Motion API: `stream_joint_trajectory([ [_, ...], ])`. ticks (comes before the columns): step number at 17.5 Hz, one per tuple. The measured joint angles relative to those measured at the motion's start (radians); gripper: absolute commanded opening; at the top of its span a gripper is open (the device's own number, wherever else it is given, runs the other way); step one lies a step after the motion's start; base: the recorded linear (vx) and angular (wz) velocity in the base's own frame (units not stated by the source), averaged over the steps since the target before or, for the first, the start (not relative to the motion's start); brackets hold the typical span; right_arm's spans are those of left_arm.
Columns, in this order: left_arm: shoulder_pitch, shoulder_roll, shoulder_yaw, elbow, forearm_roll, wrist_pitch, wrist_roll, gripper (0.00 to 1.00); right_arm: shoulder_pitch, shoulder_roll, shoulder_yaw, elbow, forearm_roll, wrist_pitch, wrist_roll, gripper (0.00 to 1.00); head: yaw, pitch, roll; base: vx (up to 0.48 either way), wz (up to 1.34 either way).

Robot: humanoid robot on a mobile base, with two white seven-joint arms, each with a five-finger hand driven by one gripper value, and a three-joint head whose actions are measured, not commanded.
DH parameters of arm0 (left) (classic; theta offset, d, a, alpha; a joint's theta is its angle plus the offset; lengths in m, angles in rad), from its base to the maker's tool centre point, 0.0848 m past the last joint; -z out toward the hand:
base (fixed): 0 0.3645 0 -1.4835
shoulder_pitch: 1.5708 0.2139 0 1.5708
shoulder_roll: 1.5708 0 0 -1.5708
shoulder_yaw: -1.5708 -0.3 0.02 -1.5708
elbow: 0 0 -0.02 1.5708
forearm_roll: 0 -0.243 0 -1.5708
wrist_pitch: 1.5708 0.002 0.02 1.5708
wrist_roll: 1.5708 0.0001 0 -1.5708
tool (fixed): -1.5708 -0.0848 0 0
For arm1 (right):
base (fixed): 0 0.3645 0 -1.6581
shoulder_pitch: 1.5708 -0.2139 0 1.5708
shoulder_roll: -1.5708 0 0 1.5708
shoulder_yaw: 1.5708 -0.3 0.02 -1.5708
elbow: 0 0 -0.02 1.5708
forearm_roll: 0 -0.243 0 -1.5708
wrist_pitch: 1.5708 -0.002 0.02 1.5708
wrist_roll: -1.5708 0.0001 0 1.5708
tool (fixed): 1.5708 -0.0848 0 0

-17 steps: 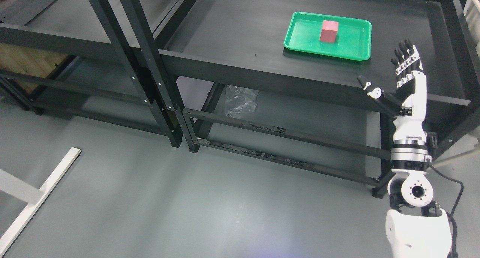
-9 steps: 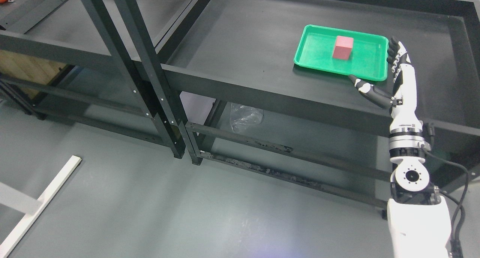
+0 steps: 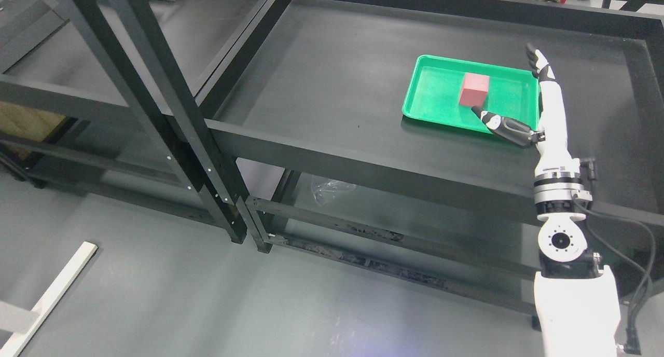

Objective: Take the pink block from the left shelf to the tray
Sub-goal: 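Lower the right hand over the pink cube in the green tray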

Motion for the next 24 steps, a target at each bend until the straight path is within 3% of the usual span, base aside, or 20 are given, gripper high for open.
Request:
stream_joint_trajectory([
  [6, 0.0, 0.0, 0.0, 0.0, 0.0, -0.002, 0.0, 1.0, 0.0, -0.022, 0.019, 0.003, 0.156, 0.035, 0.015, 0.99, 0.0, 0.0, 0.0, 0.146, -0.06],
  [13, 0.0, 0.0, 0.0, 0.0, 0.0, 0.001, 0.0, 1.0, -0.001, -0.061, 0.04, 0.009, 0.344, 0.044, 0.131, 0.98, 0.0, 0.0, 0.0, 0.118, -0.05],
  [24, 0.0, 0.0, 0.0, 0.0, 0.0, 0.003, 0.0, 1.0, -0.003, -0.111, 0.071, 0.072, 0.605, 0.048, 0.148, 0.97, 0.0, 0.0, 0.0, 0.138, -0.04],
])
